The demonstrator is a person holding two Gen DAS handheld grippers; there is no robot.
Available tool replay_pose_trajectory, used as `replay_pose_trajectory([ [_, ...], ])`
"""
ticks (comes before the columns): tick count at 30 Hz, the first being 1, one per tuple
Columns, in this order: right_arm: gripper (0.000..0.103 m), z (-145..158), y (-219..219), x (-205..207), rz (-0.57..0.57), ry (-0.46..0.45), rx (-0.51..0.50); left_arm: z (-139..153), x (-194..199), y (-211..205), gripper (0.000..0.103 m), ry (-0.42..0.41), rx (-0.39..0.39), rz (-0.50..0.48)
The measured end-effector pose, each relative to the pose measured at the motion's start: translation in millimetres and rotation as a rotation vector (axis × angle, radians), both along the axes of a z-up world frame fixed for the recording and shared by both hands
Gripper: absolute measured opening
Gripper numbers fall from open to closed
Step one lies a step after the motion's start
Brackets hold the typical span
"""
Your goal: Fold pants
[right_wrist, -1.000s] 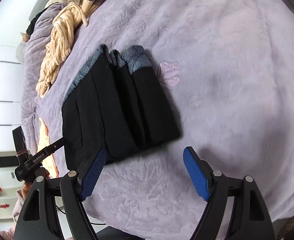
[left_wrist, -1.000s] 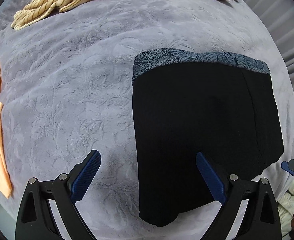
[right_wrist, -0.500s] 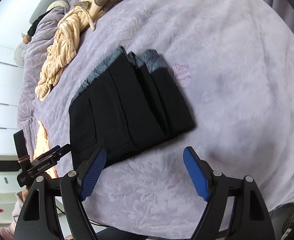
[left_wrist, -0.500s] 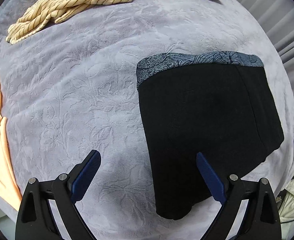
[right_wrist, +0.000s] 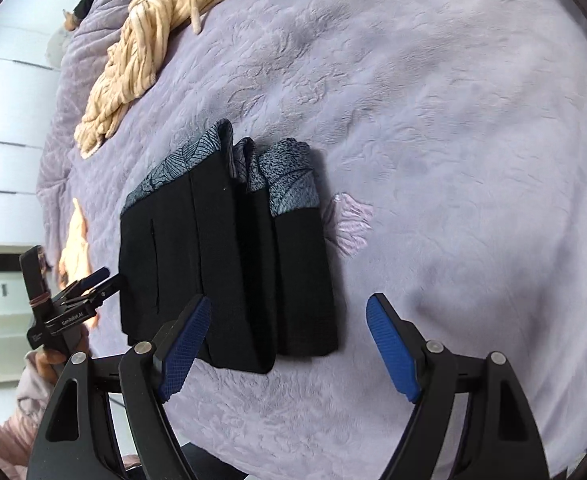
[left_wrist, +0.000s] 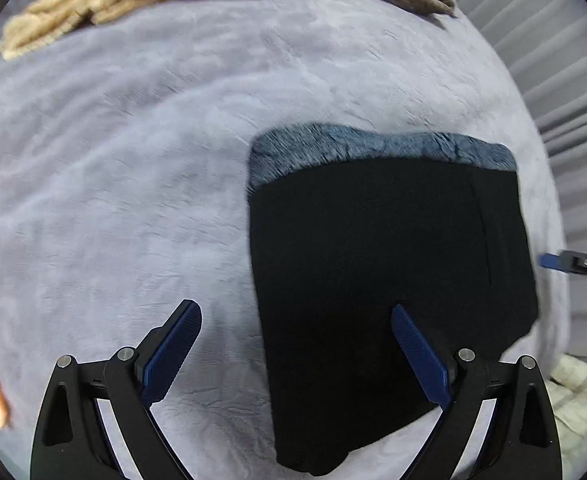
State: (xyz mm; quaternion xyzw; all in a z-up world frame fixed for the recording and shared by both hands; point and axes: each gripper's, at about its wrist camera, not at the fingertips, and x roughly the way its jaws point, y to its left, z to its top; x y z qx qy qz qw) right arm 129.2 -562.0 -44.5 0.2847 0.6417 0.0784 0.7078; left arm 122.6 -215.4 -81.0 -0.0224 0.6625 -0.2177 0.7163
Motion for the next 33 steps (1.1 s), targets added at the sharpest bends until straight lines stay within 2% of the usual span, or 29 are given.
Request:
replay_pose_trajectory([
  [3,0.085,-22,-2,11,0.052,0.012,0.081,-21,5,1,0.097,0.062,-0.041,-0.027],
  [7,0.085,-49,-1,21,0.076,0.023,0.172,-35,13,-4,0.097,0.112,-0.146,-0.009],
  [9,0.085,-57,2,26,0.075,0.006,0.245,-43,17,-9,0.103,0.121,-0.175,0.006],
  [13,0.087,-81,9,37,0.057,0.023,0.312,-56,22,-23,0.103,0.111,-0.211,0.022],
  [16,0.087,-100,14,42,0.006,0.077,0.327,-50,13,-29,0.102,0.084,-0.192,0.042],
  [17,0.087,-102,14,42,-0.017,0.078,0.327,-43,7,-32,0.098,0.066,-0.193,0.046],
  [18,0.085,-101,15,41,-0.03,0.078,0.324,-37,5,-34,0.089,0.046,-0.193,0.043],
  [19,0.075,-96,16,39,-0.033,0.073,0.329,-30,1,-35,0.08,0.027,-0.191,0.034],
  [20,0.071,-91,17,36,-0.034,0.066,0.326,-23,-1,-36,0.074,0.015,-0.194,0.029],
  [21,0.063,-85,18,33,-0.033,0.058,0.325,-15,-3,-36,0.064,0.004,-0.201,0.027],
  [22,0.054,-77,19,29,-0.037,0.045,0.335,-8,-5,-35,0.059,0.001,-0.206,0.03],
  [24,0.046,-62,18,21,-0.061,0.022,0.37,4,-4,-33,0.057,0.0,-0.221,0.039],
  [25,0.046,-57,20,19,-0.071,0.016,0.382,10,-6,-30,0.056,-0.005,-0.228,0.04],
  [29,0.046,-20,44,8,-0.054,-0.032,0.394,38,-18,-8,0.056,-0.033,-0.219,0.05],
  [33,0.046,6,79,3,-0.018,-0.057,0.423,61,-34,38,0.056,-0.047,-0.221,0.093],
])
